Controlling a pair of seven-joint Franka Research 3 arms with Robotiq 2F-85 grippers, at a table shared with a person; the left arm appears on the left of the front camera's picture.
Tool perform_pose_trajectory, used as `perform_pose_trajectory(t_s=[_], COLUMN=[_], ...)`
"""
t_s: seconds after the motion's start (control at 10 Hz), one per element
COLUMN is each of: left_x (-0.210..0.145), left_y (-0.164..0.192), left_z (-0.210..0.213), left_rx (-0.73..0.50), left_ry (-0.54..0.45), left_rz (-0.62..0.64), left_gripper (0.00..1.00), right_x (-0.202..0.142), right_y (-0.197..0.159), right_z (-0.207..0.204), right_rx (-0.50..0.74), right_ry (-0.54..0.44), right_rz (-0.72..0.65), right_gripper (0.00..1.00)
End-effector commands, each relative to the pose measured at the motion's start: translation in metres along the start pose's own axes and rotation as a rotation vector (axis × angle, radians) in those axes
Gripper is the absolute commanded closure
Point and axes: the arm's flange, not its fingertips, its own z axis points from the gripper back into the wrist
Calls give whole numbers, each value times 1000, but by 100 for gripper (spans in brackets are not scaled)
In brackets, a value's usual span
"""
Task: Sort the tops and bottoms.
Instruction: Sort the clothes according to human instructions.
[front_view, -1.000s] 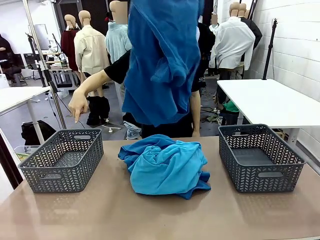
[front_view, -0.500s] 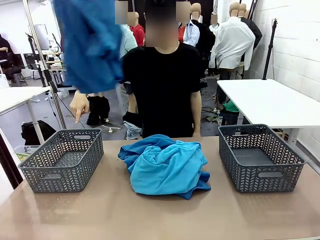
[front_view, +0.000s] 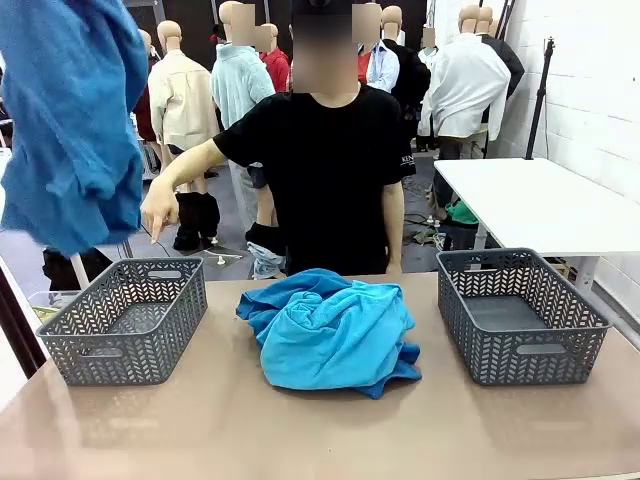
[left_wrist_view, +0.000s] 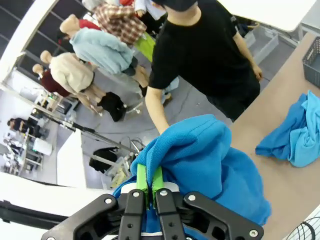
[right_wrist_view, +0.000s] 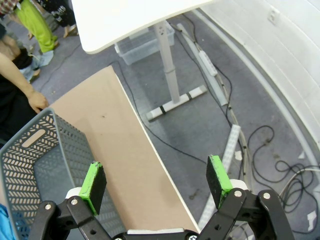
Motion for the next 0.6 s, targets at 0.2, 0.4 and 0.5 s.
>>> perform_pose_trajectory(t_s=[0.2, 0.4, 0.5], left_x=[0, 0, 0], left_y=[0, 0, 0], left_z=[0, 0, 0], left_rx=[0, 0, 0], left_ry=[0, 0, 0], left_rz=[0, 0, 0], left_gripper=[100, 100, 100], right_x=[-1, -1, -1], right_y=[-1, -1, -1], right_z=[0, 0, 0], right_rx=[5, 5, 5], right_ry=[6, 6, 6], right_rz=[-6, -6, -6], right_gripper=[0, 0, 0])
